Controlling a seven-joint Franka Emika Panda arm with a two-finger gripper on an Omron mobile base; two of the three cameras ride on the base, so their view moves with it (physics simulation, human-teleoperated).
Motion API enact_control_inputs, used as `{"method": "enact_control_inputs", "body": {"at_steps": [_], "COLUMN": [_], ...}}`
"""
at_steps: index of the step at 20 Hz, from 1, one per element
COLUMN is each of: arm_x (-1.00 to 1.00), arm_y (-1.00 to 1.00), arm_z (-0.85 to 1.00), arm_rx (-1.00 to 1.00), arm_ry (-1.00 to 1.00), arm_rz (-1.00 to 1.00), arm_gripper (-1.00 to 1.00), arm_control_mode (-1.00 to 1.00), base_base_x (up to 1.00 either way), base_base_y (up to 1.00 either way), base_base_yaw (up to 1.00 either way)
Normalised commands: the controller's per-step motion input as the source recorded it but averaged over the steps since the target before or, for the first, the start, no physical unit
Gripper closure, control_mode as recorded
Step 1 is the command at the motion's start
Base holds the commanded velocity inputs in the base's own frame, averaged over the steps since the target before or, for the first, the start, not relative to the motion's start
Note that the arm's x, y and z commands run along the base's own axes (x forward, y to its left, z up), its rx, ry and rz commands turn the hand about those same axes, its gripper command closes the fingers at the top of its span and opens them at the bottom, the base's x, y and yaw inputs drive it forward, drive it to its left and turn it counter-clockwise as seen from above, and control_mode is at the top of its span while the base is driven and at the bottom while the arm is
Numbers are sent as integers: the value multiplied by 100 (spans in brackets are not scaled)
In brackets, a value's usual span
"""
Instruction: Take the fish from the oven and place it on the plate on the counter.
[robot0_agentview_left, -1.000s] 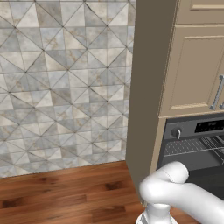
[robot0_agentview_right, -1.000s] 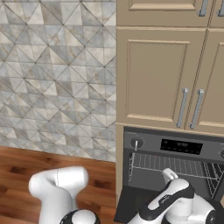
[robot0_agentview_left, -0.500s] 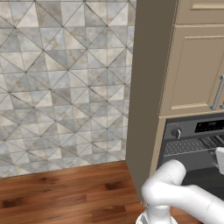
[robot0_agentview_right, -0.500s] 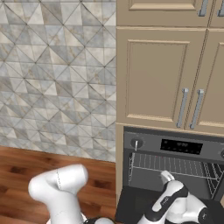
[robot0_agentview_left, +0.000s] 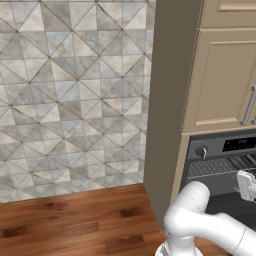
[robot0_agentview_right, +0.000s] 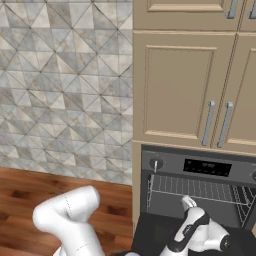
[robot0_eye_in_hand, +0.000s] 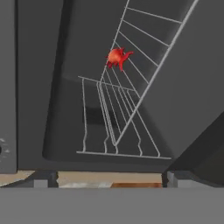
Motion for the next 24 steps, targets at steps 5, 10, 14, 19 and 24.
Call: {"method": "enact_control_inputs", "body": {"at_steps": [5,10,14,19,24], "arm_x": [13,37,35,34,26], "arm_y": [-3,-6,-10,-34,-18], "arm_z": [-49,-10,0,-1,-21], "arm_rx": [4,7,5,5,1], "arm_ry": [-2,0,0,0,0], "arm_rz": [-4,-3,-1,0,0], "arm_gripper": [-100,-100,-100,-100,-100], "arm_control_mode": [-100,-100,-100,-100,-100], "base_base_x": [0,0,0,0,0], "base_base_y": [0,0,0,0,0], "base_base_yaw": [0,0,0,0,0]}}
